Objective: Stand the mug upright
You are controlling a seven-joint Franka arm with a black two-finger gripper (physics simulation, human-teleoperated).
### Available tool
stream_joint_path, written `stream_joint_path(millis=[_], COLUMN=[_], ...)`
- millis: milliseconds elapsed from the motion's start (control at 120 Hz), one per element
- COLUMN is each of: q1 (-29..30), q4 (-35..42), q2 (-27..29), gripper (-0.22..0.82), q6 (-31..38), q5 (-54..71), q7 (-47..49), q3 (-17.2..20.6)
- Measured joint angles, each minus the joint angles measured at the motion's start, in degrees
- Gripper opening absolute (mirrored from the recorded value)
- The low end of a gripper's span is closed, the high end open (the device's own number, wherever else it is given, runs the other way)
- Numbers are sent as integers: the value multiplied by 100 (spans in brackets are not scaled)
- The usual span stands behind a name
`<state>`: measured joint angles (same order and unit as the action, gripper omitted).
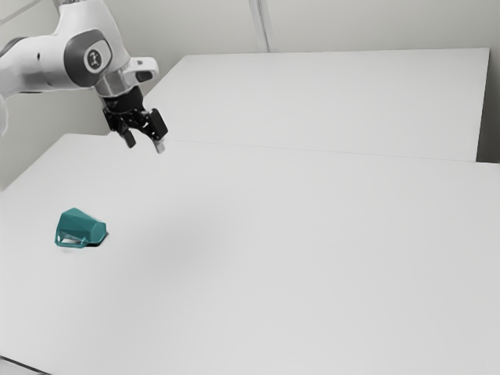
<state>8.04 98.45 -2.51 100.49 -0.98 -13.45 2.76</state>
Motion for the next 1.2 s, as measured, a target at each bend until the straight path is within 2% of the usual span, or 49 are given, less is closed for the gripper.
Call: stream_joint_path(millis=[158,258,400,492,650,833,1008,1200], q1=[-123,-72,961,1547,2327,3324,4416,5057], q4=[150,1083,2415,2807,2969,3153,3187,2692], q2=[108,651,1186,1294,1072,896,692,17], gripper=[60,60,60,60,60,60,60,58], q6=[279,577,1163,1590,2218,2617,2370,1991], q5=[-62,-91,-232,-383,-634,-2242,-3344,-3673], q7=[-132,-183,-218,-377,-803,-1963,-3489,-5033], q3=[-182,-254,-266,-266,-135,50,178,350])
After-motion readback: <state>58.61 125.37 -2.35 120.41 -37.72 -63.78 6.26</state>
